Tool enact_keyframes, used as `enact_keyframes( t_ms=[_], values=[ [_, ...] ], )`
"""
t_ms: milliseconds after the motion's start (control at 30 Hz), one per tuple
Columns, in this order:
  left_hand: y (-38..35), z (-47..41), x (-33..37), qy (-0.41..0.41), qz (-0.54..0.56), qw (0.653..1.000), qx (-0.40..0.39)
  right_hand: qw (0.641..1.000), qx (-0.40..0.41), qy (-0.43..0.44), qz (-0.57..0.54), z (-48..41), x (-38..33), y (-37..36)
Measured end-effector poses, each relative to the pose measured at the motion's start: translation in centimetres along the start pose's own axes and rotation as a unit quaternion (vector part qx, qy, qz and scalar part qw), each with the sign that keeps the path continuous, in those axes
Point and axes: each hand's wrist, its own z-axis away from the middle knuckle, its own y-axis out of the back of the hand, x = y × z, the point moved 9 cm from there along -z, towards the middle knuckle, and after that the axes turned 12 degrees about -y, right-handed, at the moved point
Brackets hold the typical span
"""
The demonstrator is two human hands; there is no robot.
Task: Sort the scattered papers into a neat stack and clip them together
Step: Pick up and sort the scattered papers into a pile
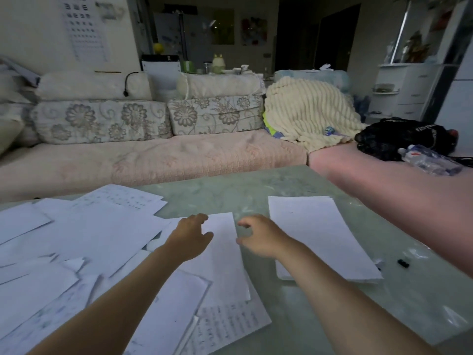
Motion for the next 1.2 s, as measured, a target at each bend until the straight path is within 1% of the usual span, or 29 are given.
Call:
enact_keyframes(
  t_ms=[100,167,200,267,300,400,500,567,633,667,700,767,867,933,1000,1033,1133,1200],
  values=[
    [0.9,0.8,-3.9,-0.001,-0.069,0.997,-0.046,1.000,-0.016,-0.027,-0.003,-1.7,-1.9,-2.4],
    [1.1,1.0,-5.9,-0.007,-0.106,0.990,-0.091,0.996,-0.006,-0.084,0.005,-3.0,-2.1,-3.2],
    [0.8,1.2,-6.7,-0.002,-0.108,0.987,-0.120,0.992,-0.008,-0.123,-0.002,-3.6,-1.9,-3.6],
    [-0.1,1.8,-8.1,0.009,-0.086,0.981,-0.172,0.980,-0.008,-0.186,-0.072,-4.8,-1.6,-4.4],
    [-0.5,2.0,-8.5,0.004,-0.080,0.981,-0.178,0.971,-0.007,-0.206,-0.119,-5.3,-1.4,-4.8],
    [-1.1,2.4,-9.2,-0.016,-0.076,0.988,-0.130,0.948,-0.015,-0.231,-0.218,-5.9,-1.3,-5.5],
    [-1.3,2.7,-9.8,-0.016,-0.075,0.993,-0.089,0.929,-0.016,-0.250,-0.272,-5.7,-1.0,-5.4],
    [-1.5,2.7,-9.8,-0.016,-0.077,0.993,-0.086,0.933,-0.031,-0.253,-0.255,-5.4,-0.7,-5.7],
    [-1.6,2.7,-9.4,-0.023,-0.082,0.993,-0.083,0.948,-0.055,-0.243,-0.197,-4.8,-0.9,-6.3],
    [-1.6,2.7,-9.3,-0.022,-0.074,0.994,-0.078,0.956,-0.052,-0.232,-0.172,-4.6,-1.0,-6.3],
    [-1.4,2.8,-9.3,-0.017,-0.058,0.996,-0.067,0.961,-0.038,-0.220,-0.161,-4.4,-1.2,-6.1],
    [-0.6,2.8,-9.6,0.002,-0.012,1.000,-0.024,0.963,0.004,-0.204,-0.174,-4.3,-1.1,-5.2],
    [1.4,3.0,-10.6,0.044,0.064,0.995,0.061,0.949,0.045,-0.198,-0.242,-3.7,-0.4,-3.1],
    [2.6,3.3,-10.8,0.050,0.087,0.992,0.081,0.934,0.068,-0.199,-0.289,-3.2,0.5,-1.5],
    [3.3,3.6,-10.4,0.016,0.083,0.995,0.054,0.919,0.090,-0.205,-0.323,-2.4,1.5,0.0],
    [3.5,3.9,-10.0,-0.007,0.080,0.996,0.026,0.913,0.095,-0.209,-0.338,-2.0,2.0,0.6],
    [3.4,5.5,-8.9,-0.045,0.052,0.992,-0.106,0.897,0.085,-0.230,-0.367,-1.0,3.3,1.0],
    [2.3,7.3,-8.6,-0.058,0.002,0.979,-0.197,0.882,0.085,-0.242,-0.394,-0.2,3.7,1.0]
  ],
)
